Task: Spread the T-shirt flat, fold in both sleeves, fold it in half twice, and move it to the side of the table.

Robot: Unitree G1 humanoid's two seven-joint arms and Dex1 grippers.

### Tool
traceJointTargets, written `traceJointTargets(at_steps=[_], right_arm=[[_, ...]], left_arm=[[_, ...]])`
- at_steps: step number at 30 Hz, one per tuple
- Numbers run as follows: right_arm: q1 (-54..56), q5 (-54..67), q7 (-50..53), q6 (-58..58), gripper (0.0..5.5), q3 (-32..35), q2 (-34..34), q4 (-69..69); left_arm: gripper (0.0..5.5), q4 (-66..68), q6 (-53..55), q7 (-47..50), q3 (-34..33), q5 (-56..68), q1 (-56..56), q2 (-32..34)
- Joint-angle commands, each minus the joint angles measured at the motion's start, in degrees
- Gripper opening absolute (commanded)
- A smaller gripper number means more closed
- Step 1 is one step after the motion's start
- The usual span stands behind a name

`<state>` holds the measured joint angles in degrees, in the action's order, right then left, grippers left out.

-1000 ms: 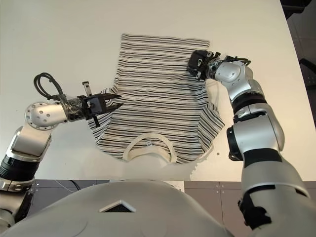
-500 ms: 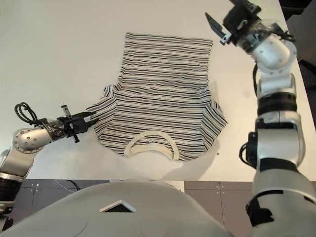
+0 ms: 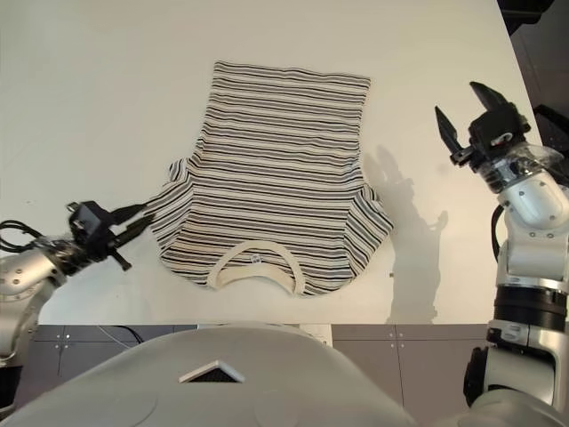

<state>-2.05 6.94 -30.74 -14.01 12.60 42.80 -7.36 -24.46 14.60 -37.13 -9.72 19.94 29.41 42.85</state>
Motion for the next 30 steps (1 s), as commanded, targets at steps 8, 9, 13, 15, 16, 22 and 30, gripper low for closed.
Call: traceJointTargets(at_steps=[8,9,13,15,16,22,30], right_arm=[[-3.25,-0.86,1.79,4.29,2.51,2.24,-1.69,4.23],[-2.9,-0.94,1.69,4.29,2.51,2.1,-1.68,4.0],[-1.79,-1.35,1.26,4.35,2.51,1.36,-1.77,3.72],[-1.43,-1.52,1.0,4.32,2.51,0.98,-1.86,3.6],[-1.26,-1.59,0.87,4.31,2.51,0.84,-1.89,3.51],[-0.92,-2.04,0.7,4.18,2.51,0.27,-1.93,2.88],[-1.14,-3.2,1.03,4.22,2.51,-0.82,-2.67,3.22]], left_arm=[[1.04,2.54,13.09,2.31,-2.19,4.73,-0.52,-6.94],[1.04,2.7,13.89,2.58,-2.03,5.33,-1.21,-7.77],[1.04,4.53,17.13,3.97,-1.91,7.13,-3.57,-10.49],[1.04,5.55,17.8,4.48,-1.61,6.98,-4.58,-11.33],[1.04,5.82,18.09,4.77,-1.56,6.97,-4.96,-11.7],[1.04,6.19,19.51,5.87,-2.18,6.79,-5.29,-12.72],[1.04,8.09,24.65,8.8,-3.73,8.14,-7.76,-13.74]])
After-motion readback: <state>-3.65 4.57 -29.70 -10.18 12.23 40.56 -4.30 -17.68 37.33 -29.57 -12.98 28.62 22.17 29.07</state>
